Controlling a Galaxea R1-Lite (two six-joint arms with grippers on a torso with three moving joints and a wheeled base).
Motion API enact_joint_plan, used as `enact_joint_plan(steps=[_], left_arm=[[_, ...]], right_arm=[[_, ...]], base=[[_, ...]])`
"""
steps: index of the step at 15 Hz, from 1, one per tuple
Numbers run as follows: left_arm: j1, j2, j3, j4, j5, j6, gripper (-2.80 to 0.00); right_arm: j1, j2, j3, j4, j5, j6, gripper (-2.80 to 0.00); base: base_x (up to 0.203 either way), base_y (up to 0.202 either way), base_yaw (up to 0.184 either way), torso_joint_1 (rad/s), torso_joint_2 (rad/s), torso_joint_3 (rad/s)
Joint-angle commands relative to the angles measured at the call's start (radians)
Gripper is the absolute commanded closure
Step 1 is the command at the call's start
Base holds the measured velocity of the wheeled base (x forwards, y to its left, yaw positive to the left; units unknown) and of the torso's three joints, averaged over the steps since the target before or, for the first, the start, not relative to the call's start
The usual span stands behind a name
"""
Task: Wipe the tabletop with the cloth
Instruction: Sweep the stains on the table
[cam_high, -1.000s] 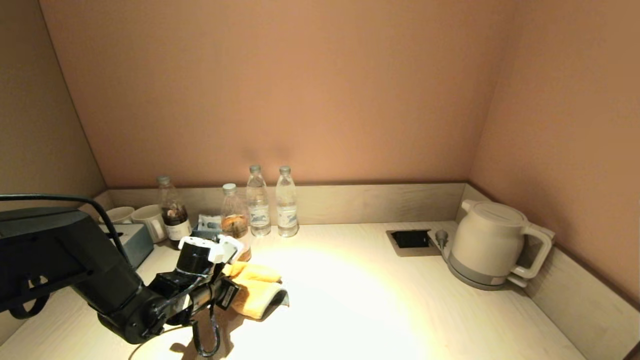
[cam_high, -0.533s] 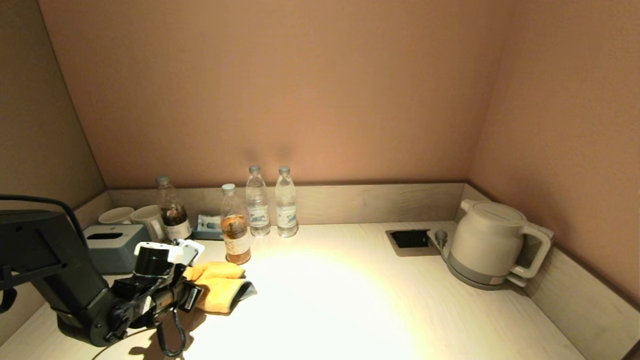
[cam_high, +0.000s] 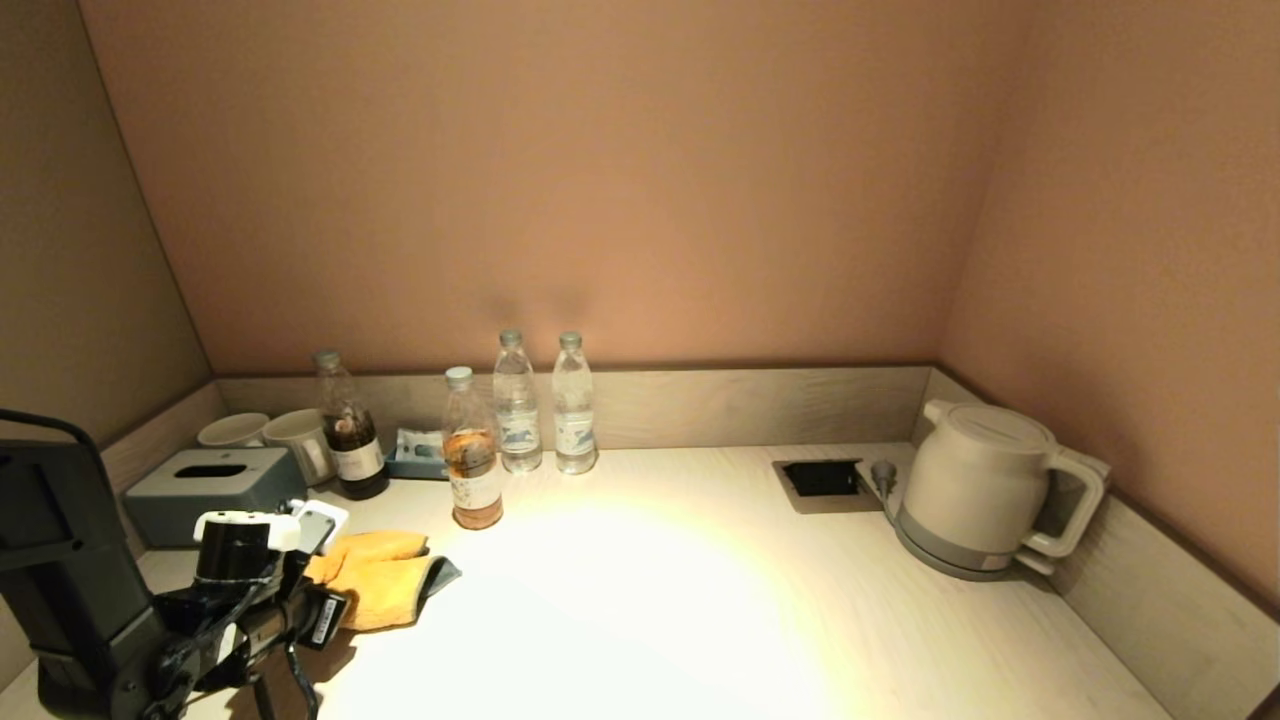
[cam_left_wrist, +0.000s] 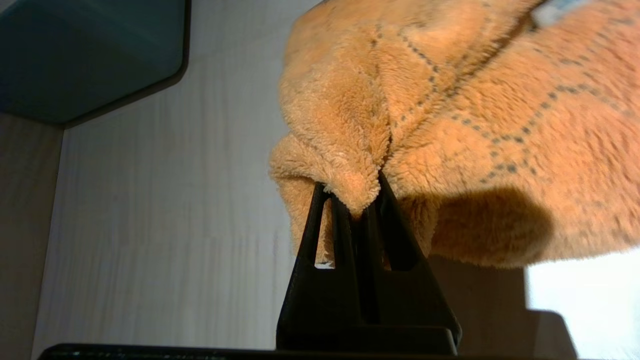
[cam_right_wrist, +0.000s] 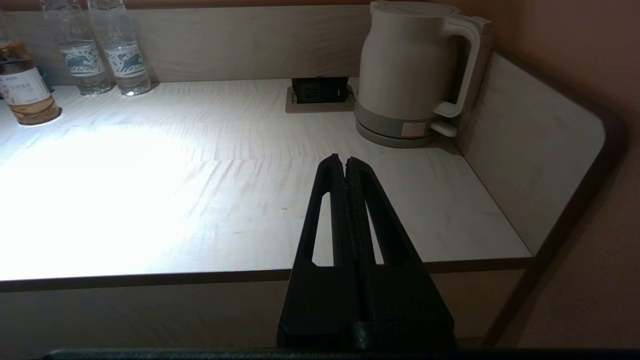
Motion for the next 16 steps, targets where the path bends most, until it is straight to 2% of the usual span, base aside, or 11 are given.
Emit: enact_joint_plan(steps=[1,2,4,7,8,9,13,15,16], left_arm=[[-0.051,-0.026,0.099,-0.105,0.002,-0.001,0.00],[-0.102,-0.032,0.122,-0.154,0.003,-0.003,0.00],[-0.197,-0.036,0.126,-0.183,0.022,-0.011,0.00],[-0.288,-0.037,0.101,-0.186,0.060,-0.021,0.00],[-0.290,-0.038,0.100,-0.186,0.061,-0.024,0.00],[-0.321,-0.039,0.097,-0.183,0.063,-0.037,0.00],[-0.589,-0.046,0.084,-0.180,0.108,-0.069,0.00],[-0.615,-0.051,0.078,-0.181,0.123,-0.073,0.00],[-0.664,-0.055,0.073,-0.182,0.126,-0.073,0.00]], right_arm=[[0.001,0.000,0.000,0.000,0.000,0.000,0.00],[0.001,0.000,0.000,0.000,0.000,0.000,0.00],[0.001,0.000,0.000,0.000,0.000,0.000,0.00],[0.001,0.000,0.000,0.000,0.000,0.000,0.00],[0.001,0.000,0.000,0.000,0.000,0.000,0.00],[0.001,0.000,0.000,0.000,0.000,0.000,0.00],[0.001,0.000,0.000,0.000,0.000,0.000,0.00],[0.001,0.000,0.000,0.000,0.000,0.000,0.00],[0.001,0.000,0.000,0.000,0.000,0.000,0.00]], base=[[0.000,0.000,0.000,0.000,0.00,0.000],[0.000,0.000,0.000,0.000,0.00,0.000],[0.000,0.000,0.000,0.000,0.00,0.000],[0.000,0.000,0.000,0.000,0.00,0.000],[0.000,0.000,0.000,0.000,0.00,0.000],[0.000,0.000,0.000,0.000,0.00,0.000],[0.000,0.000,0.000,0.000,0.00,0.000],[0.000,0.000,0.000,0.000,0.00,0.000],[0.000,0.000,0.000,0.000,0.00,0.000]])
